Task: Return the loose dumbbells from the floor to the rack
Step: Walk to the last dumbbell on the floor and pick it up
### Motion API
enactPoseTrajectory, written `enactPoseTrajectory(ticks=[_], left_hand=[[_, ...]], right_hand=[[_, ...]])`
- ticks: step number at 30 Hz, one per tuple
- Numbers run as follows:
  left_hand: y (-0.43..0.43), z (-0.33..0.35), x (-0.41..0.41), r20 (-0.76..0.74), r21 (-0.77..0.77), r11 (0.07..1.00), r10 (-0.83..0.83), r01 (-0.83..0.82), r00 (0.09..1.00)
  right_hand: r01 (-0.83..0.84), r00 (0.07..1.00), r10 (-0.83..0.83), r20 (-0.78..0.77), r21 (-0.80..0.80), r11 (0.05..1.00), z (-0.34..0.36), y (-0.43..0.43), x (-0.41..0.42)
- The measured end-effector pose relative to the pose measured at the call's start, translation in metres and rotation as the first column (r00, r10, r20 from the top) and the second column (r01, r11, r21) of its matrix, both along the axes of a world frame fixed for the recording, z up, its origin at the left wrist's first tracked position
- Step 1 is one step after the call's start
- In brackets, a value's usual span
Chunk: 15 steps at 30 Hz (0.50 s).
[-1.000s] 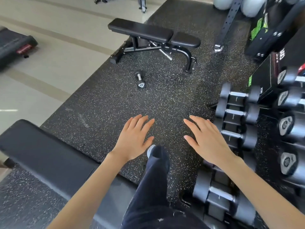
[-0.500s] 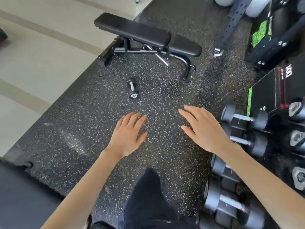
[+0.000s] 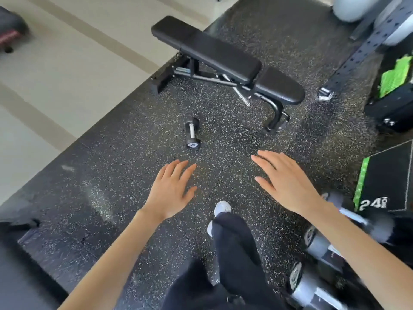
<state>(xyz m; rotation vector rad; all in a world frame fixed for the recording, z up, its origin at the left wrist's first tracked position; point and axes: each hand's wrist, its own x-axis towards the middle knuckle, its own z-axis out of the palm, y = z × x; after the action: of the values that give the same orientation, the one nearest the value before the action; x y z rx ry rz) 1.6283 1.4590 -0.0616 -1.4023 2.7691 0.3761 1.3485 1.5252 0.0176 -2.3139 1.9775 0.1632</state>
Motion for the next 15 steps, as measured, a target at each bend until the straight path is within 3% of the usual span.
enactPoseTrajectory(ticks=[15], left_hand=[[-0.225, -0.013, -0.054, -0.006, 0.007, 0.971, 0.24, -0.24, 0.971]], right_hand=[[-0.312, 0.948, 0.304, 0.096, 0.083, 0.946, -0.026, -0.322, -0.047]])
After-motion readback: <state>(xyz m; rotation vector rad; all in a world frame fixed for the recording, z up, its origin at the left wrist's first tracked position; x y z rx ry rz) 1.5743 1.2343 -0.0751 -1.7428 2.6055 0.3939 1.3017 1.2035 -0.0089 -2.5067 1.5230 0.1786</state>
